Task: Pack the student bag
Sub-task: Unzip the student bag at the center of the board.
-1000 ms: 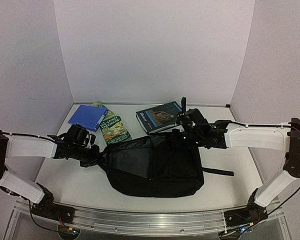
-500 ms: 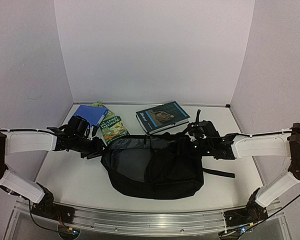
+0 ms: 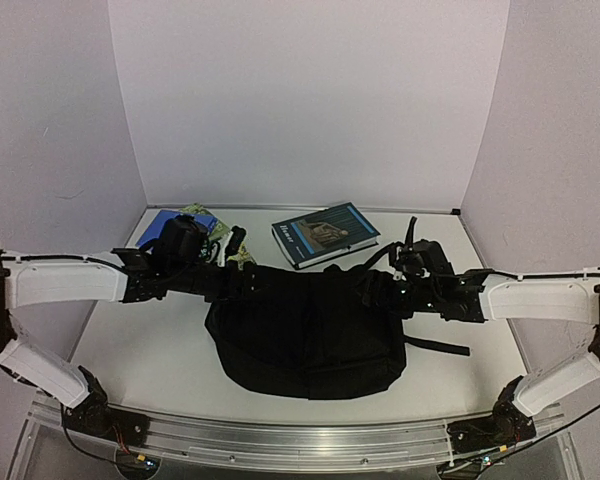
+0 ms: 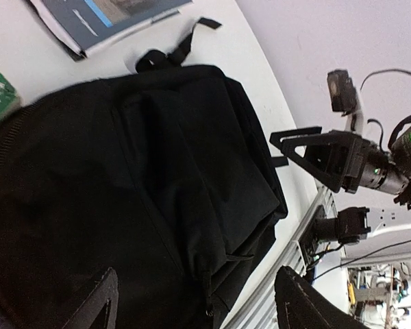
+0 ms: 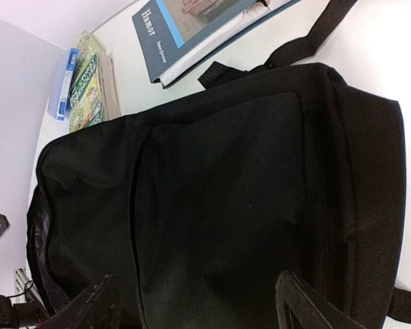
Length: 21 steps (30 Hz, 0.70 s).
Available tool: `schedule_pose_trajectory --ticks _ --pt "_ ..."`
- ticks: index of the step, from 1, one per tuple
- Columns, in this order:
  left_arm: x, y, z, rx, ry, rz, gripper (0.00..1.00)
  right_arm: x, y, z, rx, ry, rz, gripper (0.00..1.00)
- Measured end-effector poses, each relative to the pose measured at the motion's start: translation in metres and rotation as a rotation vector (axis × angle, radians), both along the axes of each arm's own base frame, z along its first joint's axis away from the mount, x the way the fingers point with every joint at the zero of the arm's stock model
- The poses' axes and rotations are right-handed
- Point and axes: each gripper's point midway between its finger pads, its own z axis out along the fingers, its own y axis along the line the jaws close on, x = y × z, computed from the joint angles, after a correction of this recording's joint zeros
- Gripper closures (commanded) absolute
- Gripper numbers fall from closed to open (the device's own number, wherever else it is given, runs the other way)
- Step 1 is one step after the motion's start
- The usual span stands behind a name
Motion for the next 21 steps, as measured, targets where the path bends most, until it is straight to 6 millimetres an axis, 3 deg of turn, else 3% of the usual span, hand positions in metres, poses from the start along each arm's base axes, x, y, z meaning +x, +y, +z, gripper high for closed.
schedule_pose_trajectory --ticks 3,7,13,21 --pt "-0.002 -0.018 -0.035 0.039 0.067 -0.042 0.20 0.000 0.000 0.000 0.001 0.002 0.001 0.20" --pt "-0.001 -0.017 -0.061 0.106 0.109 -0.025 0.19 -0.002 0.002 0.001 0.006 0.005 0.014 0.20" --pt "0.017 0.006 -0.062 0.215 0.091 0.131 0.15 -0.005 0.005 0.006 0.019 0.000 0.039 0.19" --pt "0.023 0.041 -0.063 0.309 0.105 0.305 0.12 -0.006 0.009 0.000 0.009 0.015 0.067 0.18"
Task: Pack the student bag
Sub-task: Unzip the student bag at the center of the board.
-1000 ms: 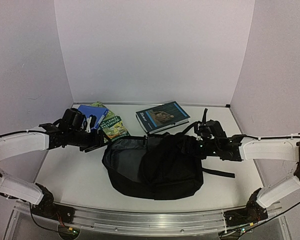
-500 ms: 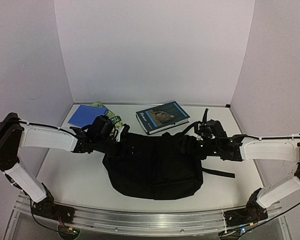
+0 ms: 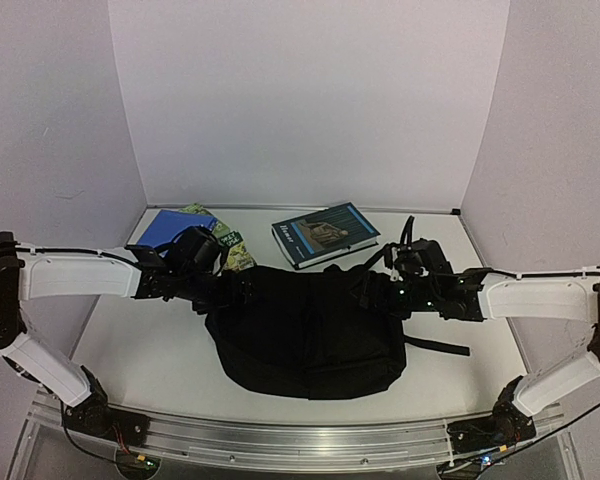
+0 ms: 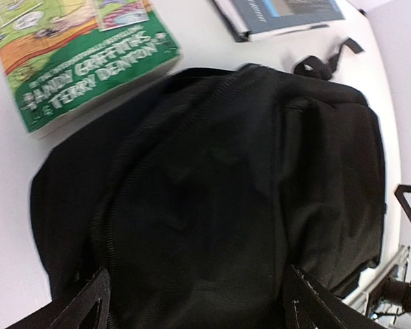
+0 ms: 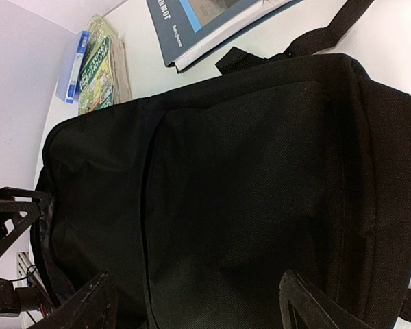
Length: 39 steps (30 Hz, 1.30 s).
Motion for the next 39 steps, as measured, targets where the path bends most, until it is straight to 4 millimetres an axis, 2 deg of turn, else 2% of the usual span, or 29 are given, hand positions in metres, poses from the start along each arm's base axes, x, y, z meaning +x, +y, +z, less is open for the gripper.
schedule_pose_trajectory --ticks 8,11,18,22,25,28,33,39 --pt "-0.005 0.018 -0.017 0.077 0.055 0.068 0.12 0.000 0.004 0.001 0.000 0.003 0.018 0.18" --pt "-0.007 0.019 -0.026 0.093 0.082 0.068 0.18 0.000 0.004 0.001 0.000 0.004 0.018 0.18" --pt "-0.013 0.015 -0.047 0.105 0.145 0.052 0.55 0.000 0.004 0.001 0.000 0.004 0.018 0.18" --pt "-0.015 0.013 -0.048 0.092 0.162 0.053 0.86 0.000 0.004 0.001 0.000 0.004 0.018 0.18" --pt "-0.015 0.012 -0.048 0.089 0.157 0.046 0.95 0.000 0.004 0.001 0.001 0.004 0.019 0.18" --pt "-0.015 0.008 -0.043 0.063 0.146 0.028 0.99 -0.001 0.004 0.001 0.004 0.005 0.022 0.18" --pt "-0.014 -0.014 -0.019 -0.040 0.090 -0.062 1.00 0.000 0.011 0.012 0.037 0.004 0.029 0.15" --pt "-0.020 -0.063 0.027 -0.232 0.005 -0.211 1.00 -0.008 0.033 0.043 0.116 -0.030 0.061 0.13"
